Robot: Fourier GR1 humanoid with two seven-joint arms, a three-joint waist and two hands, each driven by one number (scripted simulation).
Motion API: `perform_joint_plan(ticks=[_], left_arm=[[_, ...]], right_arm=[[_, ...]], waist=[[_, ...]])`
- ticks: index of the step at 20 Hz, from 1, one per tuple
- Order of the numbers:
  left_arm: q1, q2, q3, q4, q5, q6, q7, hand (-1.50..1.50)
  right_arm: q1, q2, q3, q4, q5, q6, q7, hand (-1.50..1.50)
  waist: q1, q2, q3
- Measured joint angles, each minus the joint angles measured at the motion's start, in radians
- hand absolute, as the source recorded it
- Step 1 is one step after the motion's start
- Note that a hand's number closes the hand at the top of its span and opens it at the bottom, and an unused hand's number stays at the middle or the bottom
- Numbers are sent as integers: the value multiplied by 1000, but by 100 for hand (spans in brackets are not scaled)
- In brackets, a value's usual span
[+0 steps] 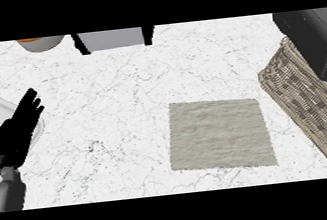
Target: Pick the tomato from the placemat and place it in the basket
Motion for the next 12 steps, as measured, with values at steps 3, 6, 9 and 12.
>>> perform_joint_plan(ticks=[3, 6, 9, 12], left_arm=[[9, 6, 7, -1, 7, -13, -4, 0], [9, 16, 18, 9, 13, -25, -14, 0], [4, 18, 20, 7, 12, -27, -10, 0], [1, 15, 16, 2, 10, -25, -8, 0]], right_arm=[[63, -32, -23, -43, -26, -31, -35, 150], [134, -47, -36, -90, -42, -56, -61, 150], [189, -90, -36, -99, -31, -82, -53, -150], [246, -117, -60, -124, -48, -113, -46, -150]], waist=[[-4, 0, 0], [-5, 1, -1], [-4, 3, -1], [-1, 5, -1]])
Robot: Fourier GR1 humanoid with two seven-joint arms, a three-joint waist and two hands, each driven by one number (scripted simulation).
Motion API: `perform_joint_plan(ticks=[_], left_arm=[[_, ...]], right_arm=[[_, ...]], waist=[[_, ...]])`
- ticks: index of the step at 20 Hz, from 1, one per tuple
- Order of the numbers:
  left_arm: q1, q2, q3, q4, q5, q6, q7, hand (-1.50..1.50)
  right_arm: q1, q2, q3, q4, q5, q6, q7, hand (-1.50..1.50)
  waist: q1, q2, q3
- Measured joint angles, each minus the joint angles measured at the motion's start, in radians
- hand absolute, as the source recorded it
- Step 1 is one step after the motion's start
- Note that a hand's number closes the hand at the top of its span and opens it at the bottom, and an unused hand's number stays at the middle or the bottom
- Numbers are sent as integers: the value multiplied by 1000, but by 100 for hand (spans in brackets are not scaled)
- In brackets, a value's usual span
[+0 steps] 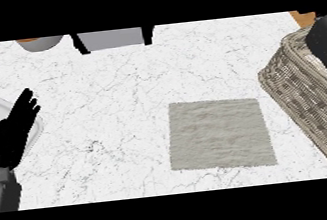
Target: Pick the tomato from the placemat and place it in the basket
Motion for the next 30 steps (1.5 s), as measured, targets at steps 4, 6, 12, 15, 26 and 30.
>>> perform_joint_plan(ticks=[4, 6, 12, 15, 26, 30], left_arm=[[-7, -3, -1, 1, -5, 2, 5, 0], [-8, -11, -5, 8, -12, 7, 1, 0], [-26, -11, 3, 25, -15, 8, -3, 0], [-16, -9, 6, 18, -15, 10, 1, 0], [41, -2, 38, 6, -14, 29, 1, 0], [66, 7, 56, 1, -6, 29, 1, 0]], right_arm=[[97, -21, -18, -77, -20, -20, -1, -150], [142, -33, -22, -145, -30, -20, -3, -150], [230, -86, -41, -332, -18, -49, 13, -150], [264, -138, -88, -402, -19, -90, 25, -150], [510, -185, -224, -767, -93, -164, 64, -150], [659, -160, -217, -926, -149, -155, 66, -150]], waist=[[3, 2, 0], [4, 2, 0], [5, 3, -1], [-6, -2, -1], [-84, -30, -2], [-110, -36, -3]])
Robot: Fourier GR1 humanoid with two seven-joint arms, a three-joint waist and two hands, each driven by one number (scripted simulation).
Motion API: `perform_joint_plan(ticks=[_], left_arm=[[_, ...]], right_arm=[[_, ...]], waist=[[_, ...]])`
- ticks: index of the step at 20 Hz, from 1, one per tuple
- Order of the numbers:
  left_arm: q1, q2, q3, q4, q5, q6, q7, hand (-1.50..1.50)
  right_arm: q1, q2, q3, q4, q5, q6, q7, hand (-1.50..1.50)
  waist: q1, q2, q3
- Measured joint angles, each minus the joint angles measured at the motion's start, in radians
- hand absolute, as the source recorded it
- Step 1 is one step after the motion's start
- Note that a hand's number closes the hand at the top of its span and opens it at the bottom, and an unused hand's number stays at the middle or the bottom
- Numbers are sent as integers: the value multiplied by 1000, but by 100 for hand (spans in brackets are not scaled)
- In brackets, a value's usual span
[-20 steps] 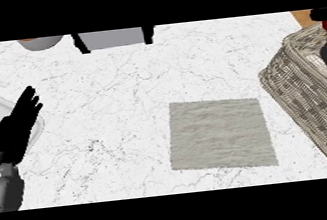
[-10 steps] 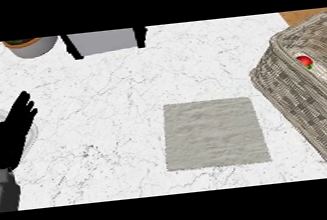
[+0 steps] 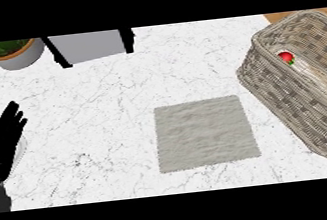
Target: Pick the tomato from the placemat and place it in the basket
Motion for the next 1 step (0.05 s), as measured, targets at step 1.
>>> perform_joint_plan(ticks=[1], left_arm=[[4, 3, 6, -1, 2, 2, 1, 0]], right_arm=[[39, 8, 4, -40, -14, 1, -1, -150]], waist=[[-8, -2, 0]])
